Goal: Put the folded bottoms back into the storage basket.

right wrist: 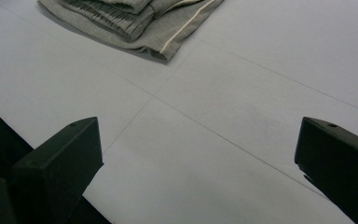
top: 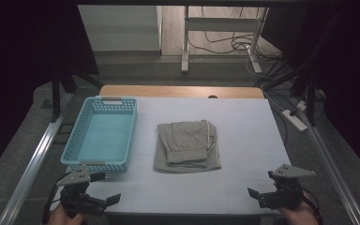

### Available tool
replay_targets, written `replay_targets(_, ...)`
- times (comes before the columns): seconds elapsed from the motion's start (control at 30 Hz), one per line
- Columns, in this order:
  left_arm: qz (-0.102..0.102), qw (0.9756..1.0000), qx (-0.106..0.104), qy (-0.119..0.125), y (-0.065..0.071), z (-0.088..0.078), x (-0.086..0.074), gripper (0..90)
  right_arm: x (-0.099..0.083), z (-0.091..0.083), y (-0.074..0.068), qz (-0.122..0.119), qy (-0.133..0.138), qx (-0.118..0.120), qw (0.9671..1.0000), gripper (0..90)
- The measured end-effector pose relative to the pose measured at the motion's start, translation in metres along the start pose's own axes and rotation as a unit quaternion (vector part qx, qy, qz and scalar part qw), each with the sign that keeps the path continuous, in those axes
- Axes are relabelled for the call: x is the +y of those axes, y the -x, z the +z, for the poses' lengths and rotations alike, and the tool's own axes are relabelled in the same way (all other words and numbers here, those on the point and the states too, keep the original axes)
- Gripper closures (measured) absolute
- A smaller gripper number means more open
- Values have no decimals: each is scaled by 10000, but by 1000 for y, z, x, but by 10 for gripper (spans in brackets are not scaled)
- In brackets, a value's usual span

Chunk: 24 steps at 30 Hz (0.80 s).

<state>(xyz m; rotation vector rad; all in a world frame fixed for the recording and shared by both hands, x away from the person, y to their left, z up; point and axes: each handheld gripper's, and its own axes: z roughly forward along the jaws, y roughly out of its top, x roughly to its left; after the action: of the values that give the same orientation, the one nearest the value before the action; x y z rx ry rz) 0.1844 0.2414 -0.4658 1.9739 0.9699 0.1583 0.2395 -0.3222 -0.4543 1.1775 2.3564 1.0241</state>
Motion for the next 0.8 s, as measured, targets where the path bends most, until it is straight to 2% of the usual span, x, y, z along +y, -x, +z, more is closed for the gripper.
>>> replay_targets(0.3, 104, 9999, -3, -59, 3, 8, 6, 0, 0, 0, 0, 6, 8, -16, 10000, 12)
replay_targets(0.53, -41, 10000, -58, 35, 3, 11, 11, 0, 0, 0, 0, -10, 16, -35, 10000, 12)
replay_targets(0.63, -13, 10000, 57, -46, 3, 15, 14, 0, 0, -1, -1, -15, 35, -38, 10000, 12)
replay_targets(0.8, -49, 10000, -2, -86, 2, 22, 18, 0, -1, -1, 0, -12, 39, -32, 10000, 12)
